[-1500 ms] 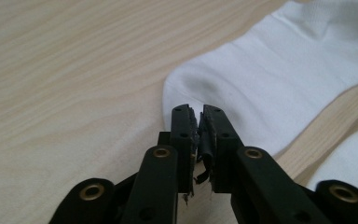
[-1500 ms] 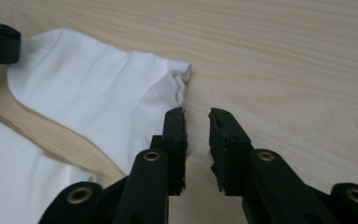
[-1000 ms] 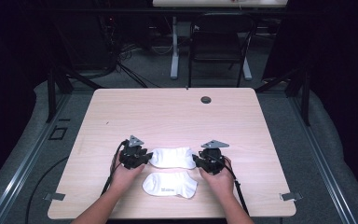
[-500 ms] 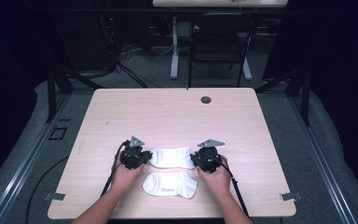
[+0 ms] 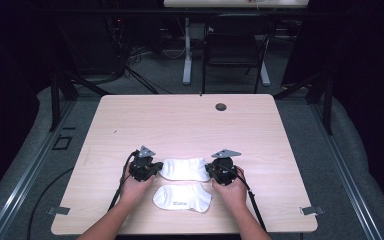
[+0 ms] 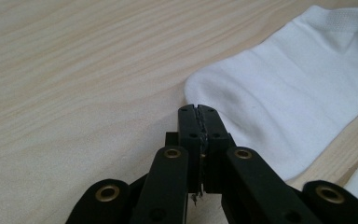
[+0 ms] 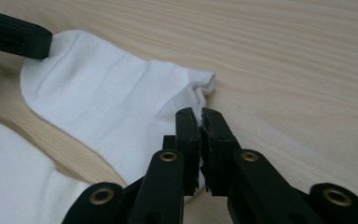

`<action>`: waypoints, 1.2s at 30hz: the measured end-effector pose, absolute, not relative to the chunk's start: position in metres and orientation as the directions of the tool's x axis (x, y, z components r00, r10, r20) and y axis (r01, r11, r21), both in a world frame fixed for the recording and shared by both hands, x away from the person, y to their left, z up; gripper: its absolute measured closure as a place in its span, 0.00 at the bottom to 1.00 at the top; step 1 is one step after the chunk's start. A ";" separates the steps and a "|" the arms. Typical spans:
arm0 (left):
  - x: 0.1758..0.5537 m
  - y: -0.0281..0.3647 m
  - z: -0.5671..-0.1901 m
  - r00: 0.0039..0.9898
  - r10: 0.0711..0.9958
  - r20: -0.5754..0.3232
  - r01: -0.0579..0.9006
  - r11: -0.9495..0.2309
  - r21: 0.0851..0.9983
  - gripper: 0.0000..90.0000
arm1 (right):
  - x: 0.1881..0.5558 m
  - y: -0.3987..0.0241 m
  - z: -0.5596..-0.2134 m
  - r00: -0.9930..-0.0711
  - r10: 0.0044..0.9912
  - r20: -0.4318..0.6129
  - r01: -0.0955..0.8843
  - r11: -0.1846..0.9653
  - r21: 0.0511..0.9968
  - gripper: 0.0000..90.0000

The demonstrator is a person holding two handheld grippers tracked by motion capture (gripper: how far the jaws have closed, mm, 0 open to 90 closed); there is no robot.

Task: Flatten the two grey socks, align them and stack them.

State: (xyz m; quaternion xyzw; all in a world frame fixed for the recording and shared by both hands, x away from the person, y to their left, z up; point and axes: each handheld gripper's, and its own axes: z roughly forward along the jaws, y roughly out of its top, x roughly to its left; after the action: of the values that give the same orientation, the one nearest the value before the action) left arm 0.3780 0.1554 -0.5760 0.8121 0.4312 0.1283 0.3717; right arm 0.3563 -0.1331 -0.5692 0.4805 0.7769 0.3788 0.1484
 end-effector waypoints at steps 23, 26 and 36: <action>0.364 0.167 -0.539 0.623 0.772 -0.127 0.557 -0.324 0.765 1.00 | 0.342 -0.127 -0.525 -0.550 0.825 0.126 0.579 0.269 0.770 0.96; 0.362 0.169 -0.537 0.624 0.770 -0.133 0.556 -0.318 0.768 1.00 | 0.339 -0.127 -0.521 -0.562 0.818 0.120 0.574 0.281 0.769 0.96; 0.341 0.173 -0.526 0.665 0.732 -0.147 0.530 -0.324 0.783 1.00 | 0.319 -0.128 -0.514 -0.588 0.801 0.117 0.556 0.295 0.777 0.96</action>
State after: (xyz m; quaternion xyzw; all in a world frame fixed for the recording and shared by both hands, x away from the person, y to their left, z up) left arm 0.3406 0.1729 -0.5261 0.8052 0.3920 0.1176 0.4292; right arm 0.3195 -0.1275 -0.5143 0.4289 0.7908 0.4105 0.1487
